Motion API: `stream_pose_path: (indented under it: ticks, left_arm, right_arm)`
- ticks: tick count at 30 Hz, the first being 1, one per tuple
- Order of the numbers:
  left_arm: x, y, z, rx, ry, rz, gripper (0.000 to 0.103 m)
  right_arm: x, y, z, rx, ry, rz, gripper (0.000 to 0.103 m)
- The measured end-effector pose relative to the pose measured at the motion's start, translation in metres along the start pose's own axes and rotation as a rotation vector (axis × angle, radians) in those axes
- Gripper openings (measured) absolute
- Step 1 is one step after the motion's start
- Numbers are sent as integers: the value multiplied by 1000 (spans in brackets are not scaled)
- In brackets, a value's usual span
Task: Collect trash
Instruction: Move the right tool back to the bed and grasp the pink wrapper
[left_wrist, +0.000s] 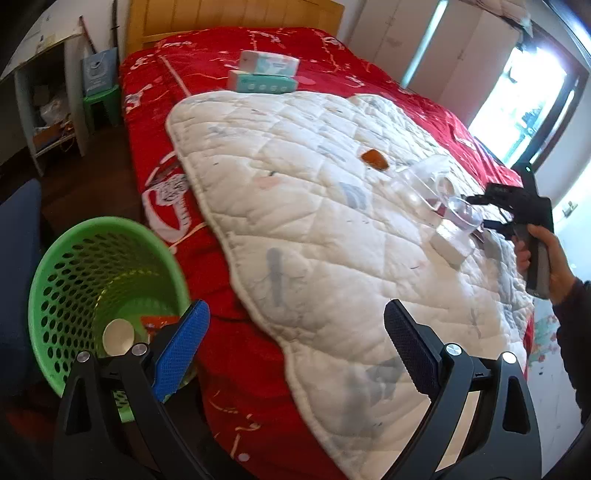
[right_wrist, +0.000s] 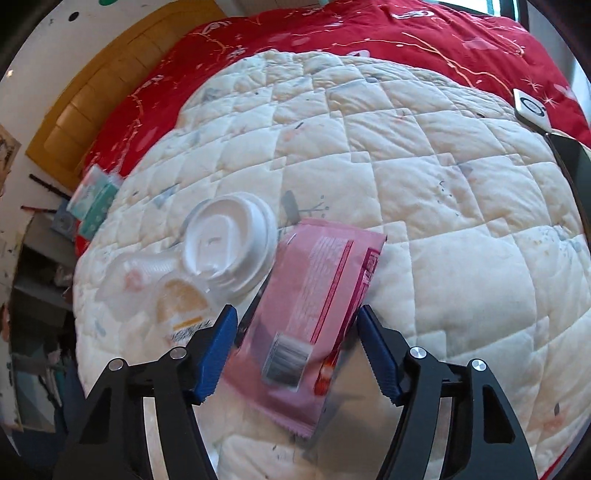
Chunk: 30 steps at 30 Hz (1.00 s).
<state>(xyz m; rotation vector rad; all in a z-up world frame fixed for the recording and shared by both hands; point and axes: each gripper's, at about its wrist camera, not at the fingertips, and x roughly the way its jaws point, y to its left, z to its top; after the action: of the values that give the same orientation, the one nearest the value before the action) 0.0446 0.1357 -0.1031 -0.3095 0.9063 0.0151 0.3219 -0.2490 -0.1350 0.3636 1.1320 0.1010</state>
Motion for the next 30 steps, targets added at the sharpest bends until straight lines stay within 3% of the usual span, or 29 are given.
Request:
stream_pose_path:
  ticks: [8,13,17,24,30]
  left_arm:
    - [14,-30,11,55,11,-42,94]
    - [23,-65,22,143,12,-83,94]
    - [37,-93,29,208,28,-127,94]
    - [67,-150,42,352,72,-226,94]
    - [98,-181,47,436,120,-244,94]
  right_arm:
    - [14,7,6,-24,8,-66,65]
    - [17,8,6,-66,-3,-109,50]
    - [8,4,4,-102,-20,-108,44]
    - [-16,-8,-4,-150,-58,-81,42]
    - [-40,-18,-10,-175,-91,-52,41]
